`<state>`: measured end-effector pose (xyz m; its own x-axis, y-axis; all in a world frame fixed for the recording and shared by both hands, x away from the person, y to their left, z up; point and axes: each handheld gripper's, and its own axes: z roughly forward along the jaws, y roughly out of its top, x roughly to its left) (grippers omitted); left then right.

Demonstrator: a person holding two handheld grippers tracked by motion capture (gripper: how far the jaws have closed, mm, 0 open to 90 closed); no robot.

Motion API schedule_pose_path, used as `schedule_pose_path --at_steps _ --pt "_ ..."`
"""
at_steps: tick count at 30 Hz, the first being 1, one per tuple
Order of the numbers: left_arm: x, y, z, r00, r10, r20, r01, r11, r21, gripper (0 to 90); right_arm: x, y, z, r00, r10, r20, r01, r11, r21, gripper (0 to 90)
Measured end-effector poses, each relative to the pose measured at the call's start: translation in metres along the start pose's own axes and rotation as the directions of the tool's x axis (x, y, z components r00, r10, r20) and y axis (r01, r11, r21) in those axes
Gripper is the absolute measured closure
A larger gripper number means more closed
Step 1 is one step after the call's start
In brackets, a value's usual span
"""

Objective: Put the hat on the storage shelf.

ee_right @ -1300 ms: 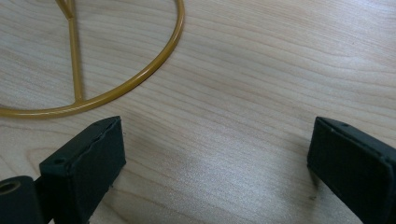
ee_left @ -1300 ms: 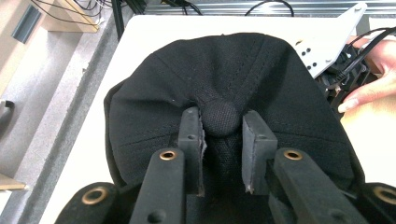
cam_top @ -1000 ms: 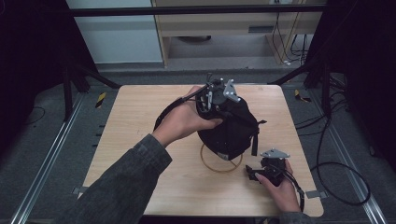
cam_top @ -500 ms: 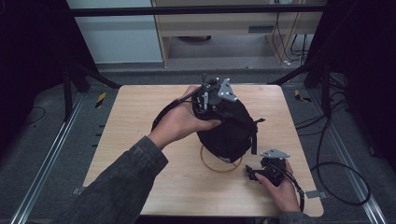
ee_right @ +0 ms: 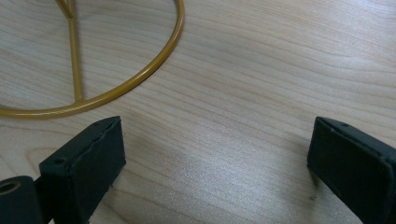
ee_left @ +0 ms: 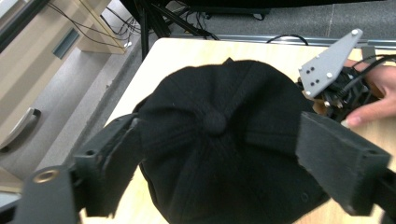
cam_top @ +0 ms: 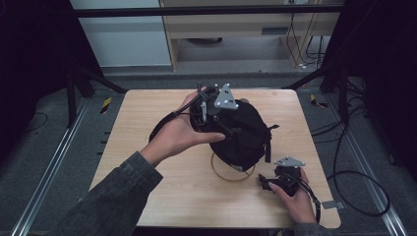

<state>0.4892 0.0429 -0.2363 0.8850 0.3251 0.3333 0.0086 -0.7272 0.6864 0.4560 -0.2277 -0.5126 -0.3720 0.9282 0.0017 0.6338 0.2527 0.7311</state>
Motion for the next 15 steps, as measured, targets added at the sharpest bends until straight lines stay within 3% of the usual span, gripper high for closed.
schedule_pose_path --at_steps 8,15 --pt "-0.005 -0.02 -0.014 0.9997 -0.021 0.01 0.021 0.9994 -0.027 7.1 0.0 0.0 0.0 1.0 -0.001 0.001 0.001 1.0 -0.001 4.3" --pt "-0.006 -0.037 -0.022 0.9995 -0.029 0.006 0.029 0.9994 -0.017 6.8 0.0 0.0 0.0 1.0 -0.004 0.002 0.004 1.0 -0.002 4.3"
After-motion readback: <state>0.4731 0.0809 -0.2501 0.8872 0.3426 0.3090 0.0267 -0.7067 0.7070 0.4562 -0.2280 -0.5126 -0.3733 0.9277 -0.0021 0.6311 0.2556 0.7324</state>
